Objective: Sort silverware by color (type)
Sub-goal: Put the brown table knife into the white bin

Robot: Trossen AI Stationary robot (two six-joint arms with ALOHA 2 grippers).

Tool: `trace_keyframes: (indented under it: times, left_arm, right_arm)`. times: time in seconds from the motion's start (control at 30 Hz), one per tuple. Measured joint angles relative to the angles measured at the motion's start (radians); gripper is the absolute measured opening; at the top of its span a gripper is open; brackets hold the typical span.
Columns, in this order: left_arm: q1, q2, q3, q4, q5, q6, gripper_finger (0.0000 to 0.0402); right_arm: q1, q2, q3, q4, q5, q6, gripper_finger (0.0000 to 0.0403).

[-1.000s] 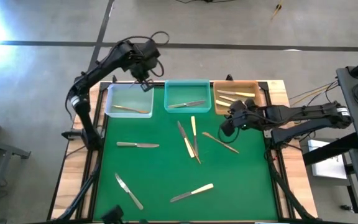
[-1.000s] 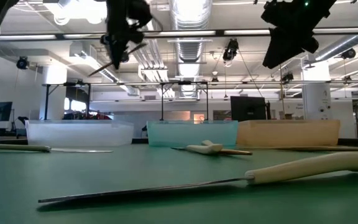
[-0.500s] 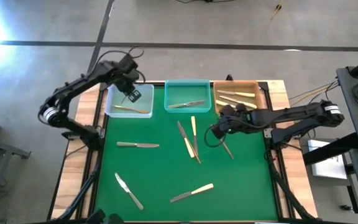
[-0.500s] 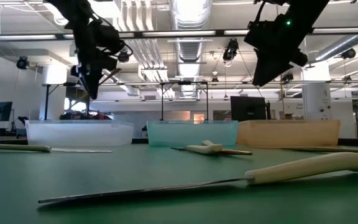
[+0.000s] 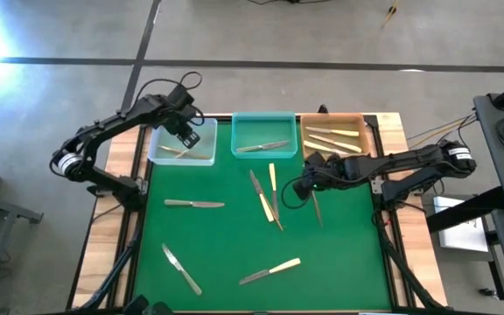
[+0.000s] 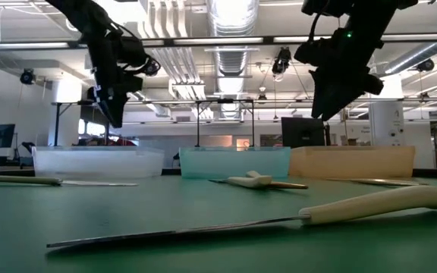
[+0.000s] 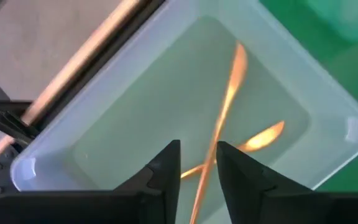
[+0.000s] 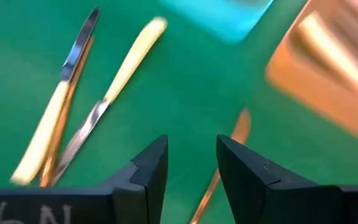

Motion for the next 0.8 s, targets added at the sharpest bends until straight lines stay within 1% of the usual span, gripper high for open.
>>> trace_keyframes:
  times: [0.07,0.1,0.17,0.3,0.37,0.43,0.5,0.6,0.8]
  left_arm:
    - [0.0,-0.001,0.029,0.002,0.041,0.005,0.0095]
    - [0.0,-0.002,0.046,0.004,0.09,0.005,0.0099]
    - [-0.001,-0.003,0.093,0.005,0.214,0.002,0.0104]
    - [-0.006,-0.004,0.202,0.007,0.505,-0.008,0.0107]
    - [-0.015,-0.004,0.254,0.006,0.639,-0.015,0.0107]
    - [-0.032,-0.005,0.309,0.008,0.738,-0.023,0.0107]
    - [-0.056,-0.005,0.363,0.007,0.77,-0.028,0.0107]
    - [-0.097,-0.005,0.442,0.007,0.769,-0.031,0.0107]
    - [-0.164,-0.006,0.562,0.005,0.764,-0.031,0.0107]
  right_arm:
    - [0.0,0.002,0.0,-0.002,-0.058,0.028,0.0132]
    - [0.0,0.007,0.0,-0.003,-0.085,0.052,0.0135]
    - [0.0,0.026,0.0,-0.028,-0.124,0.111,0.0136]
    - [0.0,0.08,0.0,-0.133,-0.141,0.249,0.0133]
    - [0.0,0.113,0.0,-0.183,-0.183,0.316,0.013]
    - [0.003,0.151,-0.001,-0.208,-0.242,0.348,0.0128]
    - [0.011,0.183,-0.001,-0.204,-0.287,0.363,0.0127]
    - [0.025,0.224,-0.001,-0.179,-0.34,0.372,0.013]
    - [0.052,0.289,-0.001,-0.166,-0.401,0.421,0.0131]
